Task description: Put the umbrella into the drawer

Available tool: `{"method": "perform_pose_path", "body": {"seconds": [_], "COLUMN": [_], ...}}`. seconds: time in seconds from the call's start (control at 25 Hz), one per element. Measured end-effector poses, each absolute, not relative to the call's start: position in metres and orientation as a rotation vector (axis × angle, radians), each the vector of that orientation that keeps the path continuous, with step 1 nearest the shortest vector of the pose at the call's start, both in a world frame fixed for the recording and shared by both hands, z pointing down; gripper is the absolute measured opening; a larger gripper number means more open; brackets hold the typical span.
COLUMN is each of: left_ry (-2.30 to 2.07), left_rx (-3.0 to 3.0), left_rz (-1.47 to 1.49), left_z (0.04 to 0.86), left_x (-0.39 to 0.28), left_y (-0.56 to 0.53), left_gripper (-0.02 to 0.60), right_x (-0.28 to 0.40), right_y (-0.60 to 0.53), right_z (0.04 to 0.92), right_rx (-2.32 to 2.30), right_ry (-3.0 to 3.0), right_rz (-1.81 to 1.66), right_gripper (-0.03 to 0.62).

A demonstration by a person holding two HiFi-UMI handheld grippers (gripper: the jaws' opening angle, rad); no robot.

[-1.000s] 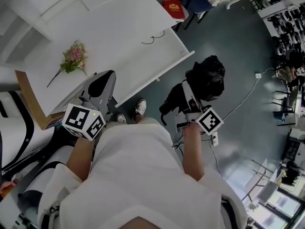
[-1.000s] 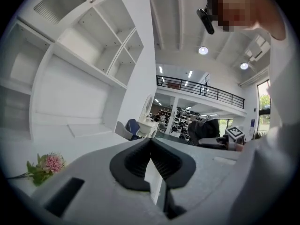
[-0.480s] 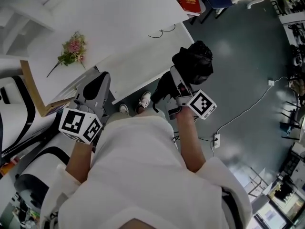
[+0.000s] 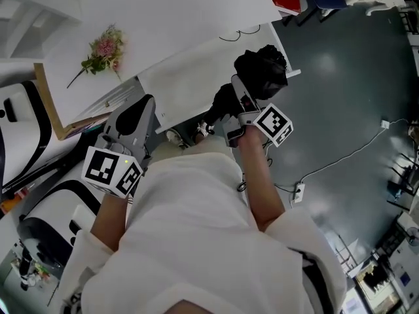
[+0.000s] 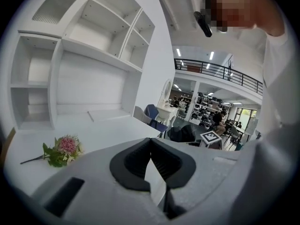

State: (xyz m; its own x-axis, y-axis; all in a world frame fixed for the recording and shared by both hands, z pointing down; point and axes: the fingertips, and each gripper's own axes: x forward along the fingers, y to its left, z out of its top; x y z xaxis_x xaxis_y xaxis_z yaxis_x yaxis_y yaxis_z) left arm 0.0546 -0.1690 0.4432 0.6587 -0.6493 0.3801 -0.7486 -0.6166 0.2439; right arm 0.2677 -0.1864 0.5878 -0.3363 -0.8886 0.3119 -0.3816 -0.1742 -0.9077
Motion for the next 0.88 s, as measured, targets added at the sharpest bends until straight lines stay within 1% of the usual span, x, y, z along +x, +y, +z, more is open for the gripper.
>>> {"method": "perform_pose_path", "body": {"seconds": [0.32, 0.88], "left_ry": [-1.186, -1.249], "left_rx": [2.416, 2.348], "left_rz": [0.395, 0.413], "left_z": [0.455, 0.461], "left_x": [0.040, 0.025], "left_y": [-0.168, -0.174], "left_gripper": [0.014, 0.014], "right_x": [0.246, 0.229], "right_y": [-0.214, -0.248], "right_z": [0.638, 0.717], "right_rx": [-1.431, -1.638], "right_ry": [1.558, 1.317], "right_rz": [-1.648, -1.805], "right_gripper": [0.252, 0.252]}}
